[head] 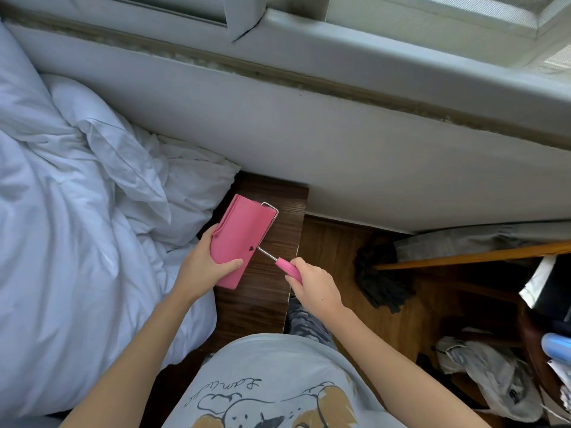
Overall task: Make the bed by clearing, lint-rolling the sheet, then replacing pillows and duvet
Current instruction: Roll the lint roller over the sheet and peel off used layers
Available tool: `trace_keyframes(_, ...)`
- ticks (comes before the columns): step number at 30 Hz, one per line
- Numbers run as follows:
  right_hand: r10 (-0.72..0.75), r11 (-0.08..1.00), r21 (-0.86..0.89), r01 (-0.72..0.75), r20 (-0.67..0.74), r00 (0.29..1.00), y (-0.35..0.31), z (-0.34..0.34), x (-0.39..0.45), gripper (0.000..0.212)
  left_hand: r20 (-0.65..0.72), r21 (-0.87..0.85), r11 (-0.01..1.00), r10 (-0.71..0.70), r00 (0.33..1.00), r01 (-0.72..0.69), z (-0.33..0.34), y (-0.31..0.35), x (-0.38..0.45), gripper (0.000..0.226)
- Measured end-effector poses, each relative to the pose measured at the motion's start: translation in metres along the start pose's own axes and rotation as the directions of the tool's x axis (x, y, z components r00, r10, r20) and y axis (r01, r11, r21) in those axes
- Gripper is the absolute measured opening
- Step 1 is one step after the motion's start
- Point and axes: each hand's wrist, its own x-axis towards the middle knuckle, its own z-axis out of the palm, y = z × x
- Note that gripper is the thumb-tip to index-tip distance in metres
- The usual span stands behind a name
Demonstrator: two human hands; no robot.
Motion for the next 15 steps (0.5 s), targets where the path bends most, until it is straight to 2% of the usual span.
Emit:
trace_keyframes(6, 0.019, 1.000, 0.009, -0.019, 0.010, 1.000, 0.001, -0.002, 0.000, 0.033, 0.047, 0.021, 0.999, -0.044, 0.998, 0.043, -0.010, 0.002, 0.009, 0.107)
trace_keyframes(12, 0.025, 1.000, 0.010, -0.025, 0.027, 0.999, 0.001, -0.001, -0.001, 0.036, 0.068, 0.148, 0.988, 0.023, 0.997, -0.033, -0.012, -0.001, 0.010, 0.091)
trace_keyframes(15, 0.026, 1.000, 0.008, -0.026, 0.005, 1.000, 0.002, -0.002, -0.001, 0.037, 0.109, 0.213, 0.974, 0.060, 0.992, -0.082, -0.012, -0.004, 0.010, 0.092)
